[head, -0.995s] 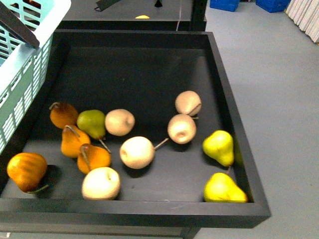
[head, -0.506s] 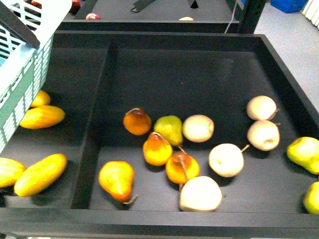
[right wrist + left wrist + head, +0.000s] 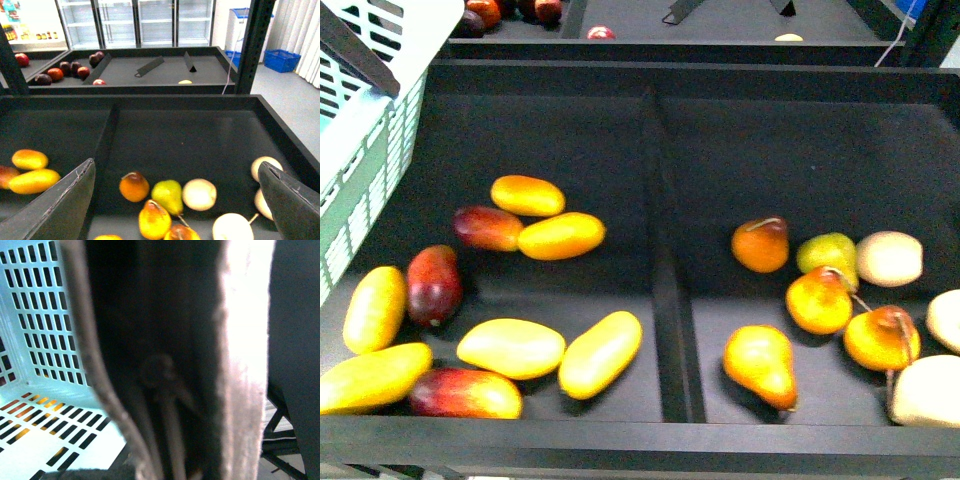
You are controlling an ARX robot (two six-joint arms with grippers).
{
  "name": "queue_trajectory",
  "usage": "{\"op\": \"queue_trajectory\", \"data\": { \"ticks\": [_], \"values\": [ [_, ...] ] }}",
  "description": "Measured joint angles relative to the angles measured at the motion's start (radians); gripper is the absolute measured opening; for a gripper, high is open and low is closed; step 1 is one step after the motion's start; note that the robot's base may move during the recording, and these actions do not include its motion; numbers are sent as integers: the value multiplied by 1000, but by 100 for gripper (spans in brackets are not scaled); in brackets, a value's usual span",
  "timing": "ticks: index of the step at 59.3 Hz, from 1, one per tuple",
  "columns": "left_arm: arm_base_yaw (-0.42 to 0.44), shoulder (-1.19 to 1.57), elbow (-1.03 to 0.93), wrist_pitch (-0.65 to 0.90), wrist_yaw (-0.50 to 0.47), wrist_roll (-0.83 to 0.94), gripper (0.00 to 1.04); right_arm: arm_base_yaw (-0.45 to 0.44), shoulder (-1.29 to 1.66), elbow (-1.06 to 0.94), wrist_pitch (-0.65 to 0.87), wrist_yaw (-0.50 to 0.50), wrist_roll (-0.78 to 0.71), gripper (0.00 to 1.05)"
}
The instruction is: Pick mango and avocado into basket
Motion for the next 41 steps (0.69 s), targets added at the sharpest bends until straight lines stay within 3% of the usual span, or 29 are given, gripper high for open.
{"op": "queue_trajectory", "data": {
  "ticks": [41],
  "values": [
    [1,-2,0,0,0,3,14,0,-2,0,0,-2,0,96]
  ]
}}
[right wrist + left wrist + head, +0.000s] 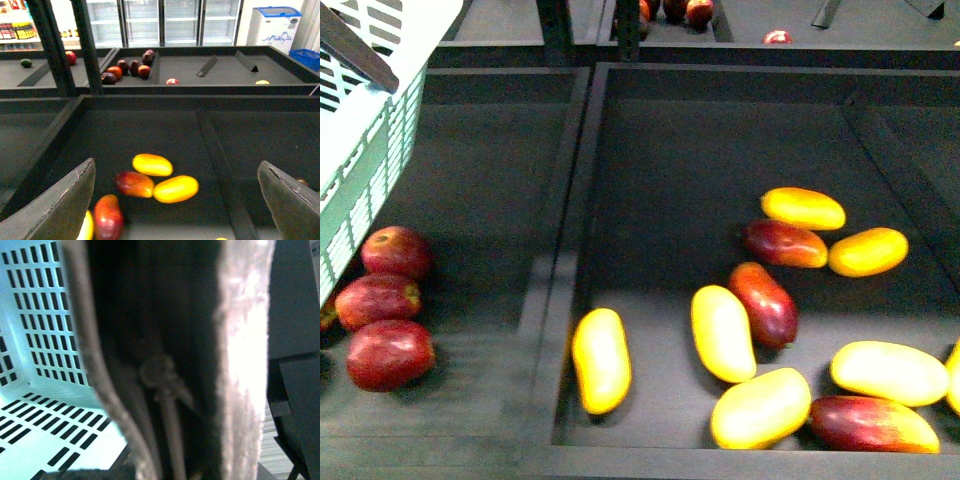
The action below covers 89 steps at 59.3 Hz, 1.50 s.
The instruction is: Pick mango and avocado into basket
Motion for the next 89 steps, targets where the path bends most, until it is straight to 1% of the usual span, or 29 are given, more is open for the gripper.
{"op": "queue_trajectory", "data": {
  "ticks": [14,21,24,25,27,31,34,35,37,38,40,42,43,44,50,55,65,70,75,77,78,82,85,89],
  "values": [
    [8,1,-2,0,-18,11,13,0,1,0,0,-5,0,96],
    [7,1,-1,-2,-5,16,13,0,1,0,0,-2,0,96],
    [14,8,19,-77,75,35,13,0,1,0,0,-2,0,96],
    [15,18,36,-123,119,54,13,0,1,0,0,-2,0,96],
    [15,47,63,-166,209,107,13,0,1,0,0,0,0,96],
    [-8,131,98,-151,383,203,13,0,1,0,0,-1,0,96],
    [-29,184,119,-139,460,238,13,0,1,0,0,-1,0,96],
    [-44,224,135,-134,516,278,13,0,1,0,0,-1,0,96],
    [-61,276,157,-131,586,328,13,0,1,0,0,0,0,96],
    [-73,314,177,-134,642,361,13,0,1,0,0,2,0,96],
    [-86,356,204,-146,712,412,13,0,1,0,0,2,0,96],
    [-103,415,253,-174,814,471,13,0,1,0,0,2,0,96],
    [-105,420,257,-177,834,475,13,0,1,0,0,1,0,96],
    [-113,445,283,-195,881,503,13,0,1,0,0,1,0,96],
    [-139,554,402,-270,1015,573,13,0,1,0,0,1,0,96],
    [-146,614,477,-297,1050,597,13,0,1,0,0,1,0,96],
    [-158,705,627,-335,1056,660,13,0,1,0,0,2,0,96],
    [-164,714,668,-382,1045,703,13,0,1,0,0,1,0,96],
    [-171,714,672,-392,1048,723,13,0,1,0,0,1,0,96],
    [-174,715,672,-393,1048,723,13,-4,25,16,-51,-14,34,96],
    [-175,716,672,-394,1049,723,13,-8,55,43,-119,-31,66,96],
    [-176,720,672,-396,1049,723,13,-43,192,121,-299,-53,152,96],
    [-178,721,672,-396,1051,723,13,-75,270,145,-351,-59,169,96],
    [-180,721,672,-396,1054,724,13,-135,370,153,-332,-107,158,96]
  ]
}}
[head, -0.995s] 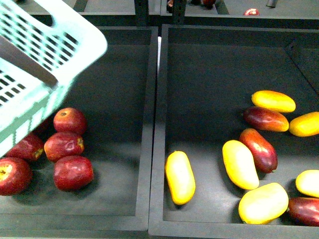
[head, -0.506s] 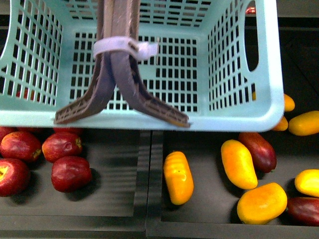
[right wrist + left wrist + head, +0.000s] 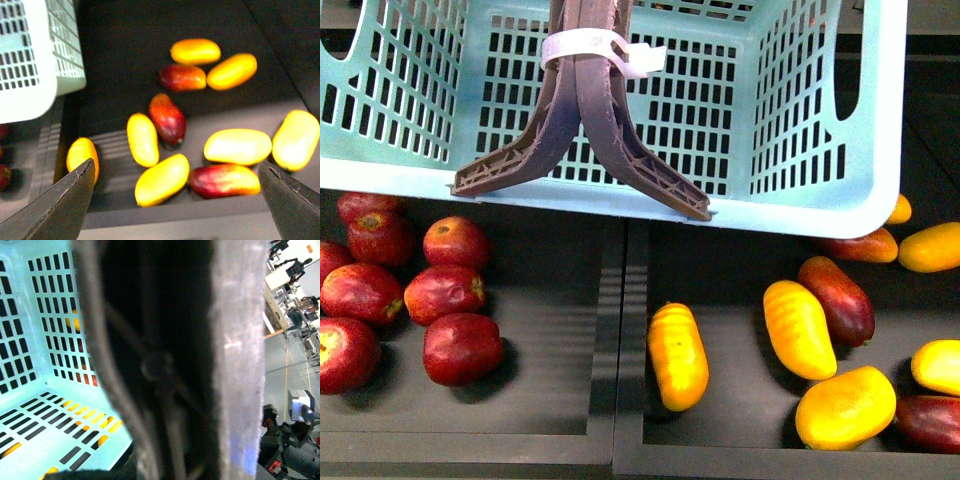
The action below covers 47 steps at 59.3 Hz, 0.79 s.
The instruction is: Pick mango and avocado into basket
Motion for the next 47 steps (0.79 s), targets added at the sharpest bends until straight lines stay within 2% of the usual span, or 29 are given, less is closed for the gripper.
{"op": "queue_trajectory", "data": {
  "ticks": [3,10,19,24,27,31,37,47],
  "values": [
    [0,0,0,0,2,0,13,-39,66,6,48,-45,-37,96],
    [0,0,0,0,1,1,13,-143,318,36,285,-128,-218,96],
    [1,0,0,0,-6,0,13,-188,713,114,548,-131,-493,96],
    [1,0,0,0,-6,2,13,-193,910,160,625,-121,-655,96],
    [1,0,0,0,-5,2,13,-192,1077,203,674,-111,-803,96],
    [0,0,0,0,-3,1,13,-183,1211,234,742,-147,-927,96],
    [0,0,0,0,-3,2,13,-150,1347,275,818,-162,-1039,96],
    [0,0,0,0,-2,1,13,-87,1558,404,827,-148,-1171,96]
  ]
}}
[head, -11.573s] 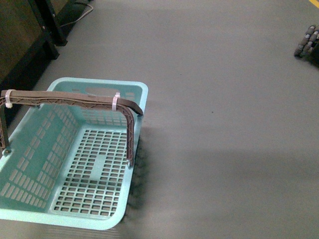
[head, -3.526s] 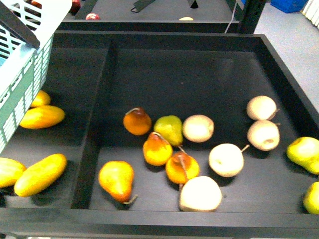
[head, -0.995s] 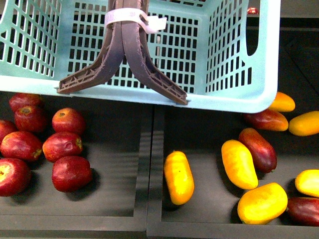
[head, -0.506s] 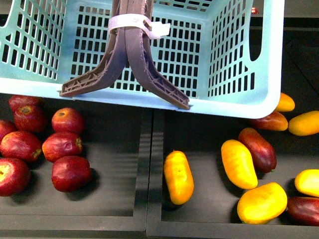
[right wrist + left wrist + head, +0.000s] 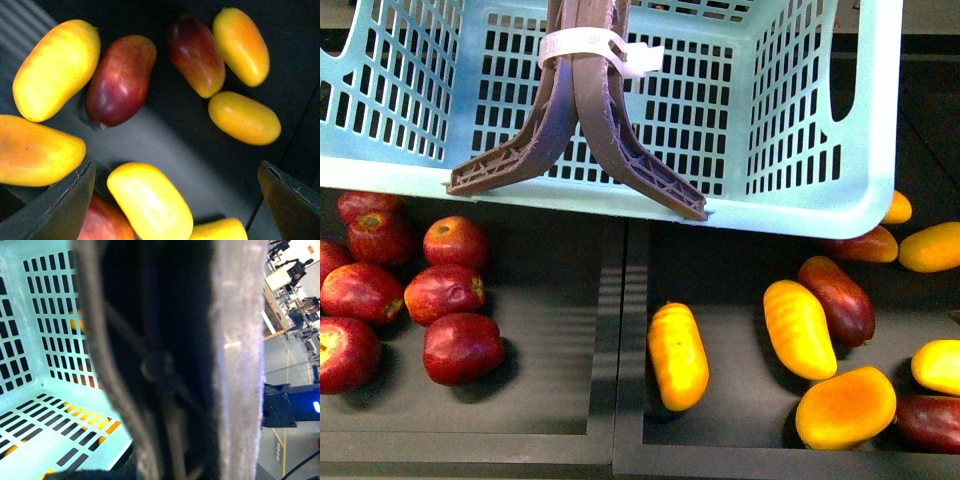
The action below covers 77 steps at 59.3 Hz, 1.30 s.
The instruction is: Pick mango and avocado into basket
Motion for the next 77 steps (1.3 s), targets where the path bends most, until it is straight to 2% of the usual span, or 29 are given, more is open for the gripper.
{"op": "queue_trajectory", "data": {
  "ticks": [10,19,27,47,77],
  "values": [
    [0,0,0,0,-3,0,13,48,150,164,-82,92,-10,96],
    [0,0,0,0,-3,0,13,105,179,281,-225,139,111,96],
    [0,0,0,0,2,0,13,143,231,329,-229,218,214,96],
    [0,0,0,0,-2,0,13,243,379,415,-235,231,465,96],
    [0,0,0,0,-1,0,13,277,536,538,-219,274,539,96]
  ]
}}
